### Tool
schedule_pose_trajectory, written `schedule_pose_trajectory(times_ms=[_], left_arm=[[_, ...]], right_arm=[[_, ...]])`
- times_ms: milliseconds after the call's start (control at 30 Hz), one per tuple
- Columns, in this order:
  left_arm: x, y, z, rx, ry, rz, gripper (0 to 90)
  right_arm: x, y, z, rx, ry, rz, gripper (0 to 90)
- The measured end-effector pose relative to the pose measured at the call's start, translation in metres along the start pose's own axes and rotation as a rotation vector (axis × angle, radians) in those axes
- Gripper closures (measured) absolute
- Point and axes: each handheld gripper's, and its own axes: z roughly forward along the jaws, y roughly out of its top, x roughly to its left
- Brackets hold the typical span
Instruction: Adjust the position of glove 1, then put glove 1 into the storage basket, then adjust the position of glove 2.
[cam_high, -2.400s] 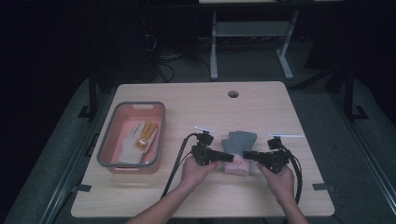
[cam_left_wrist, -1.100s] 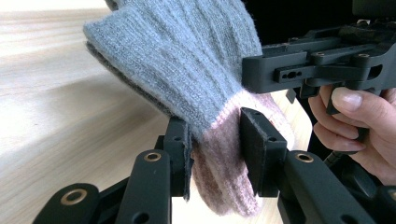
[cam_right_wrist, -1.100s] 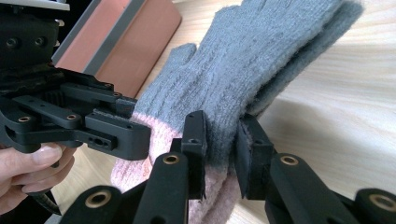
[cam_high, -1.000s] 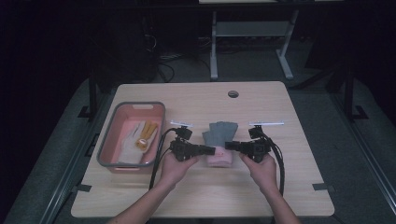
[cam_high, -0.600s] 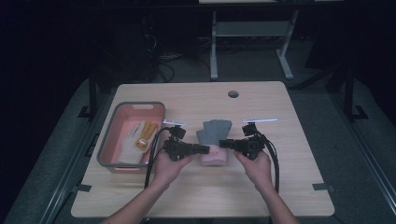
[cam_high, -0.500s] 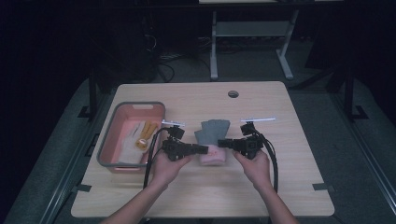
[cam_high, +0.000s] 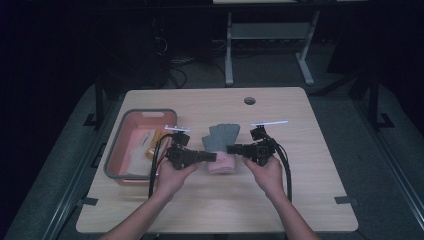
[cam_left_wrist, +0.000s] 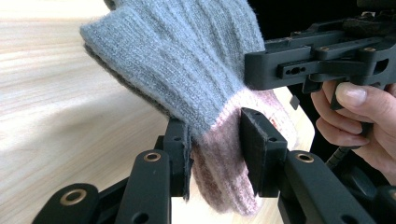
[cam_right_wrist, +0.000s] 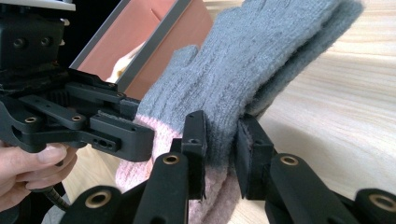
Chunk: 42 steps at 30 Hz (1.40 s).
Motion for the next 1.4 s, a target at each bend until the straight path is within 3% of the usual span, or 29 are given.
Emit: schedule_pose_trajectory(times_ms=[1400], left_arm=[[0.012, 0.001, -0.028, -0.035, 0.016, -0.009, 64.6]], right_arm=[[0.021, 0.018, 0.02, 0.023, 0.016, -0.035, 75.1]])
